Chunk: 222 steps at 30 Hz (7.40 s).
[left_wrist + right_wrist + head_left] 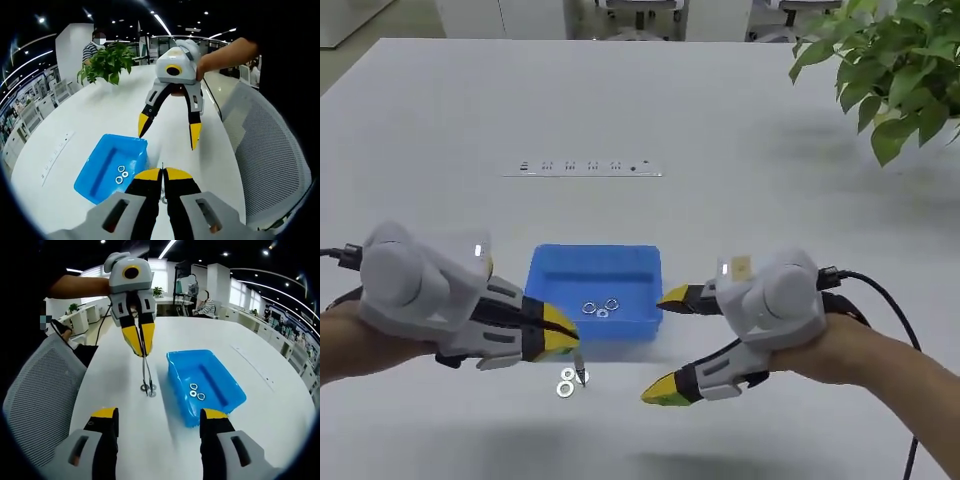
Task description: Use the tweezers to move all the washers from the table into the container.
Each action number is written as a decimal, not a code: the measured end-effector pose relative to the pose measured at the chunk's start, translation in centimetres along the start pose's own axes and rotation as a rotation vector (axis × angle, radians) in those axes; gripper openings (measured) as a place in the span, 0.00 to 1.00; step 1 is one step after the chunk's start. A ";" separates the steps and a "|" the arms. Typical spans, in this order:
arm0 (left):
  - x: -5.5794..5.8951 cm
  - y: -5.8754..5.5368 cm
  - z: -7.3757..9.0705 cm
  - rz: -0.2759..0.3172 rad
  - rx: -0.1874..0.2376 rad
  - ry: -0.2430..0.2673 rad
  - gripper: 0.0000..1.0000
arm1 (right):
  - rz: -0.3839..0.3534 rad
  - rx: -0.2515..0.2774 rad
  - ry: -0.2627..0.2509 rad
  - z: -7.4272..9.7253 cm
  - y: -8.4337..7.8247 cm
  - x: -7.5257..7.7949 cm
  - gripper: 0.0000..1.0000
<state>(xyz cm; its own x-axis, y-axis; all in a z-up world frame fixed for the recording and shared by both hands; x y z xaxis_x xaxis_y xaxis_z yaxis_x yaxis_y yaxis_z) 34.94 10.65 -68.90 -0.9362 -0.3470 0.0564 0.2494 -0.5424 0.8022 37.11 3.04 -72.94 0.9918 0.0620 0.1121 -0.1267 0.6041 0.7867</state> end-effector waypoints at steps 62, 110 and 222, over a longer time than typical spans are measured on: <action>-0.3 0.0 -0.1 0.009 -0.028 -0.004 0.06 | 0.179 -0.037 0.166 -7.6 2.0 -1.6 0.12; -0.2 0.1 0.4 0.103 0.033 0.035 0.45 | 0.163 -0.024 0.163 -6.6 3.6 -1.2 0.09; -8.0 1.2 -0.4 0.073 0.075 0.107 0.07 | 0.228 -0.030 0.207 -9.2 3.0 6.6 0.16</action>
<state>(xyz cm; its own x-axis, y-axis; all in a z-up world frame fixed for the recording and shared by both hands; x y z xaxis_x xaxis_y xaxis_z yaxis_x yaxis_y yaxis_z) 42.86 12.45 -68.64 -0.8835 -0.4651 0.0561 0.2929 -0.4551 0.8409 43.48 12.57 -75.36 0.9210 0.3576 0.1548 -0.3487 0.5790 0.7370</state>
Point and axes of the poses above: the centre of the closed fingertips' face, and the gripper's own axes: z roughly backward along the fingers, x roughly to its right, y roughly out of its top, the point moved 2 cm from there along z, roughly backward along the fingers, and after that the axes turned 7 degrees about z, right-handed, at the moved point
